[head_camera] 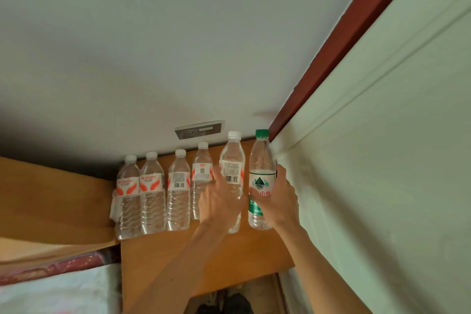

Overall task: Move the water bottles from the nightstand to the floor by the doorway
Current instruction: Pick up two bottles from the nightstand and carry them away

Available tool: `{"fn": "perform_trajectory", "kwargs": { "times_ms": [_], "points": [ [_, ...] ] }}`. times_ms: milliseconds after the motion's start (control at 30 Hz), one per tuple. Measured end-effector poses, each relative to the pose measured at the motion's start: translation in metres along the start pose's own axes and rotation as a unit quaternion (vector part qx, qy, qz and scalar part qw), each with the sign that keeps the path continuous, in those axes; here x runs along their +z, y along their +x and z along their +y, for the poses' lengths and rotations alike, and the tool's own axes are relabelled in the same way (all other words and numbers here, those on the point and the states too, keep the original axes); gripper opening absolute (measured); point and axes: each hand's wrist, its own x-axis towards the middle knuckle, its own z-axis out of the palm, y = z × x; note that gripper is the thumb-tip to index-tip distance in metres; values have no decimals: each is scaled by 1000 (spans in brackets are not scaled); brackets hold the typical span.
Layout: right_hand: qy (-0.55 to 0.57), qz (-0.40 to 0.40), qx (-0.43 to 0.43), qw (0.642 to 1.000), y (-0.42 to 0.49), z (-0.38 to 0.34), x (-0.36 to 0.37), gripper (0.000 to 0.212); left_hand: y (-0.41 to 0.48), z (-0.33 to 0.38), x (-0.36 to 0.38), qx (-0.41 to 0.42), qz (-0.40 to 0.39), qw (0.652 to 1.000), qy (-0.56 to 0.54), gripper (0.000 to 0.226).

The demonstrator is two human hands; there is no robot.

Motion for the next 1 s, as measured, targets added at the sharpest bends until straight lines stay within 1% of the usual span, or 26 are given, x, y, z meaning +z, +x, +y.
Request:
{"fn": "perform_trajectory", "kwargs": {
  "times_ms": [100, 233, 433, 700, 800, 867, 1000],
  "points": [
    [6, 18, -13, 1000, -14, -14, -9, 76, -13, 6, -25, 8, -1, 1000, 8, 80],
    [-3, 41, -24, 999, -32, -34, -24, 76, -27, 10, -56, 21, 20, 999, -24, 89],
    [-10, 70, -49, 996, -65, -67, -48, 76, -54, 17, -105, 40, 51, 998, -18, 84],
    [17, 101, -107, 989, -109, -105, -81, 74, -83, 26, -162, 82, 86, 992, -36, 76],
    [17, 109, -119, 987, -122, -116, -91, 75, -90, 30, -177, 90, 81, 992, -40, 73],
    [16, 109, -127, 986, -130, -124, -98, 76, -96, 33, -188, 91, 79, 991, -56, 73],
    [20, 110, -156, 981, -145, -138, -110, 73, -110, 39, -210, 97, 101, 987, -82, 76]
  ]
}}
